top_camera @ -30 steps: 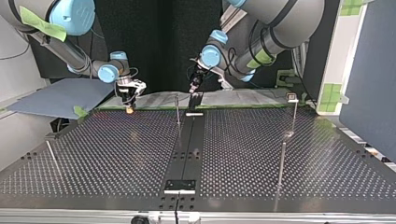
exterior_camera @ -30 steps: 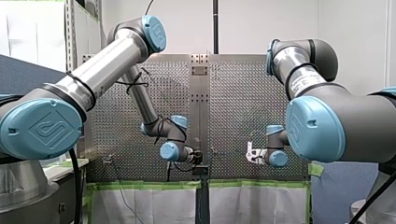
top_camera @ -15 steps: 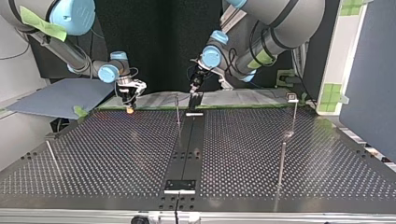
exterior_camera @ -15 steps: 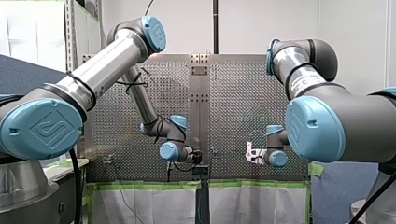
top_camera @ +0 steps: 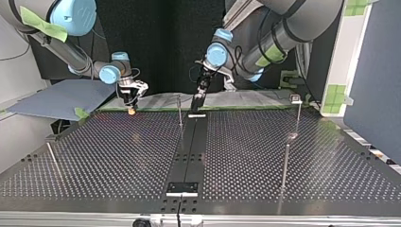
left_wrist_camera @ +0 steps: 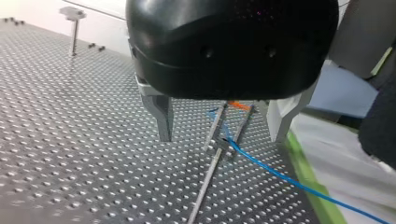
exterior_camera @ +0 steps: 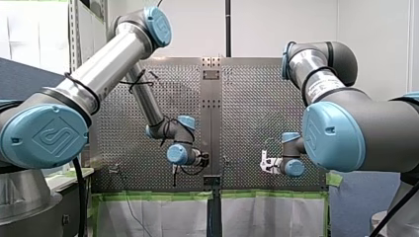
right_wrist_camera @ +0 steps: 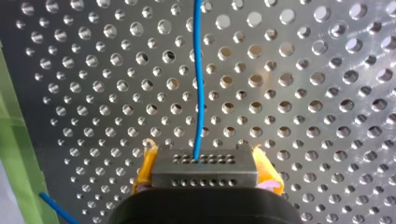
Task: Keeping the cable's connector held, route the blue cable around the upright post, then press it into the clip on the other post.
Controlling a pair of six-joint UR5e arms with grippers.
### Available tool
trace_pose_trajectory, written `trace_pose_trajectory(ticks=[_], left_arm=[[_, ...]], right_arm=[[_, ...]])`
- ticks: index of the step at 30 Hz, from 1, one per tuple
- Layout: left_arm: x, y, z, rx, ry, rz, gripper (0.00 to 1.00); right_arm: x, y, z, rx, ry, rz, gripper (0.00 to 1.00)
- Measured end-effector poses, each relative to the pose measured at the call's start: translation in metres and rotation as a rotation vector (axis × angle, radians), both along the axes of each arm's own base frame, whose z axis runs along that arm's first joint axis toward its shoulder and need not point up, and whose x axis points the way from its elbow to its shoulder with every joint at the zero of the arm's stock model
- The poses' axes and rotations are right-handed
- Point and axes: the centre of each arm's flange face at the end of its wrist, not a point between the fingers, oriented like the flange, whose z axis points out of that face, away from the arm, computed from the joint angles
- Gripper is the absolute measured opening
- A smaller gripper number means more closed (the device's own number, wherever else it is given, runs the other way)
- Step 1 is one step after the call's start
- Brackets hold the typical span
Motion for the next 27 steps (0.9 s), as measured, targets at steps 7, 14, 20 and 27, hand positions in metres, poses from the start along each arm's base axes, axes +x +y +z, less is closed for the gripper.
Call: trace_pose_trajectory(ticks=[7, 14, 20, 27], left_arm=[[-0.029, 0.001, 0.018, -0.037, 0.015, 0.039, 1.0], [-0.072, -0.003, 0.032, -0.045, 0.049, 0.052, 1.0], [-0.104, 0.007, 0.043, 0.009, 0.08, 0.076, 1.0], [-0.124, 0.027, 0.055, 0.045, 0.086, 0.131, 1.0]], right_arm=[[0.002, 0.001, 0.0, 0.002, -0.001, 0.011, 0.0], [0.001, 0.001, 0.0, 0.003, -0.003, 0.011, 0.0], [0.002, 0.001, 0.0, 0.005, -0.004, 0.012, 0.0], [0.002, 0.002, -0.001, 0.011, -0.002, 0.012, 0.0]])
